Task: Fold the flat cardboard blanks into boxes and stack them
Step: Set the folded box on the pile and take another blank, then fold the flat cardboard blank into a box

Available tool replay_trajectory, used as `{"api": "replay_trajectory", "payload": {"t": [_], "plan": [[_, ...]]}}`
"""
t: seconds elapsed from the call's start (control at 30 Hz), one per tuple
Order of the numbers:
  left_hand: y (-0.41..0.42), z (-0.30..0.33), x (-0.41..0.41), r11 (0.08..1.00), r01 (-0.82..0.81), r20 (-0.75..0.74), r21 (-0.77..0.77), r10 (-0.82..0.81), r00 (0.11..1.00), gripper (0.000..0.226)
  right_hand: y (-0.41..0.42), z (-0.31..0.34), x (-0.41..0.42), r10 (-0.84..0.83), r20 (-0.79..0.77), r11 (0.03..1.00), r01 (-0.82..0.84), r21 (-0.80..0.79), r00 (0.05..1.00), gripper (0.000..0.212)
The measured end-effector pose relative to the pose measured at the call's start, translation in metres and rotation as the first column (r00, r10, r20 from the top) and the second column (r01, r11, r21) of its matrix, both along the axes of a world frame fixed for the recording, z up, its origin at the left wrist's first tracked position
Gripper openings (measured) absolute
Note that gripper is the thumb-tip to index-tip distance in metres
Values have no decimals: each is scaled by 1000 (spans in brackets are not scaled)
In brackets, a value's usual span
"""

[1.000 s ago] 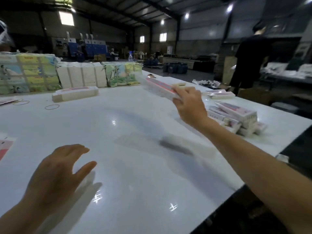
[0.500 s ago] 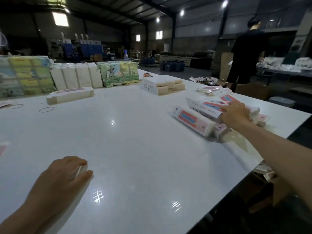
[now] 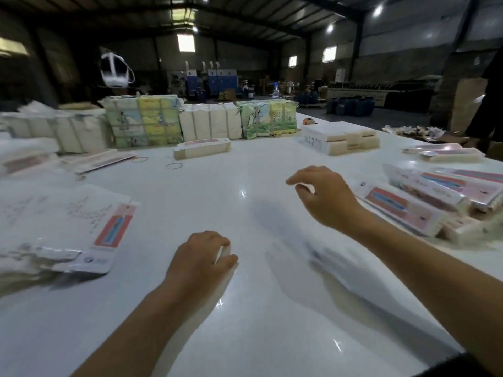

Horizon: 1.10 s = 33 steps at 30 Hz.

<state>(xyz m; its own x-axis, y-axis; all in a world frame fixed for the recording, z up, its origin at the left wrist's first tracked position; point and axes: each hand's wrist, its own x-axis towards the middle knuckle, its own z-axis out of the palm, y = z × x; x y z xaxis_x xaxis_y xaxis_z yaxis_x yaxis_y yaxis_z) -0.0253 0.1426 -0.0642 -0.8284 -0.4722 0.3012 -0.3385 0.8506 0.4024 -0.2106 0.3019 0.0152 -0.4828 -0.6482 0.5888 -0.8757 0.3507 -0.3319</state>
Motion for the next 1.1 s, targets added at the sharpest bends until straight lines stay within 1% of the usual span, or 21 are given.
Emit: {"api": "replay_trajectory", "payload": {"t": [0.1, 0.2, 0.33, 0.37, 0.4, 0.43, 0.5, 0.53, 0.57, 0.6, 0.63, 0.67, 0.7, 0.73, 0.77, 0.8, 0.83, 0.9, 0.97, 1.03, 1.1], "plan": [[-4, -4, -1, 999, -6, 13, -38, 6, 1000, 38, -30, -41, 25, 72, 78, 973, -87, 214, 994, 28], [-5, -5, -1, 999, -19, 5, -29, 19, 1000, 38, -44, -73, 37, 112, 44, 928, -120, 353, 993, 30], [-4, -4, -2, 999, -25, 13, -23, 25, 1000, 34, -46, -84, 34, 117, 19, 934, -116, 339, 993, 31], [-4, -4, -2, 1000, -26, 24, -1, 26, 999, 34, -46, -85, 33, 118, 19, 937, -117, 328, 993, 31], [-5, -1, -3, 998, -28, 34, 56, 26, 999, 34, -46, -86, 33, 120, 18, 940, -120, 318, 993, 30], [-8, 5, -2, 988, -34, 31, 150, 30, 999, 33, -46, -86, 33, 120, 22, 942, -121, 314, 993, 29], [-25, 23, -1, 934, -70, -20, 349, 82, 996, 27, -47, -86, 34, 117, 30, 942, -120, 312, 993, 28], [-39, 33, 0, 917, -120, -31, 381, 143, 989, 24, -46, -86, 34, 120, 33, 943, -124, 309, 992, 28], [-56, 43, 3, 915, -206, -3, 347, 221, 975, 25, -46, -86, 34, 124, 36, 943, -129, 306, 992, 28], [-76, 53, 8, 911, -324, 67, 257, 317, 946, 31, -46, -85, 34, 127, 38, 943, -132, 305, 991, 29], [-95, 61, 15, 883, -453, 165, 121, 432, 887, 43, -45, -84, 34, 128, 40, 943, -134, 306, 991, 29], [-113, 65, 25, 829, -559, 273, -23, 543, 794, 60, -45, -84, 34, 130, 40, 942, -136, 306, 991, 29], [-128, 66, 36, 765, -630, 369, -134, 629, 684, 78, -45, -84, 34, 132, 39, 943, -138, 304, 990, 29], [-140, 64, 47, 708, -674, 442, -212, 685, 580, 93, -45, -85, 34, 134, 38, 943, -139, 302, 990, 29], [-150, 61, 57, 665, -698, 488, -266, 717, 498, 104, -46, -85, 34, 136, 37, 944, -141, 299, 990, 29], [-157, 57, 65, 640, -709, 507, -295, 734, 452, 110, -46, -85, 34, 137, 36, 945, -142, 296, 990, 28], [-163, 54, 70, 628, -717, 507, -303, 743, 437, 112, -46, -85, 33, 137, 35, 946, -141, 293, 990, 28], [-172, 54, 76, 624, -731, 492, -277, 745, 450, 112, -46, -85, 33, 135, 30, 946, -138, 293, 990, 27], [-178, 59, 79, 626, -757, 465, -190, 736, 491, 106, -45, -85, 33, 136, 33, 946, -140, 291, 990, 28], [-182, 64, 83, 626, -776, 416, -80, 728, 545, 94, -45, -85, 34, 141, 37, 945, -146, 292, 989, 28], [-180, 67, 86, 622, -783, 369, -19, 732, 573, 82, -46, -85, 34, 139, 33, 945, -143, 295, 990, 29]]}}
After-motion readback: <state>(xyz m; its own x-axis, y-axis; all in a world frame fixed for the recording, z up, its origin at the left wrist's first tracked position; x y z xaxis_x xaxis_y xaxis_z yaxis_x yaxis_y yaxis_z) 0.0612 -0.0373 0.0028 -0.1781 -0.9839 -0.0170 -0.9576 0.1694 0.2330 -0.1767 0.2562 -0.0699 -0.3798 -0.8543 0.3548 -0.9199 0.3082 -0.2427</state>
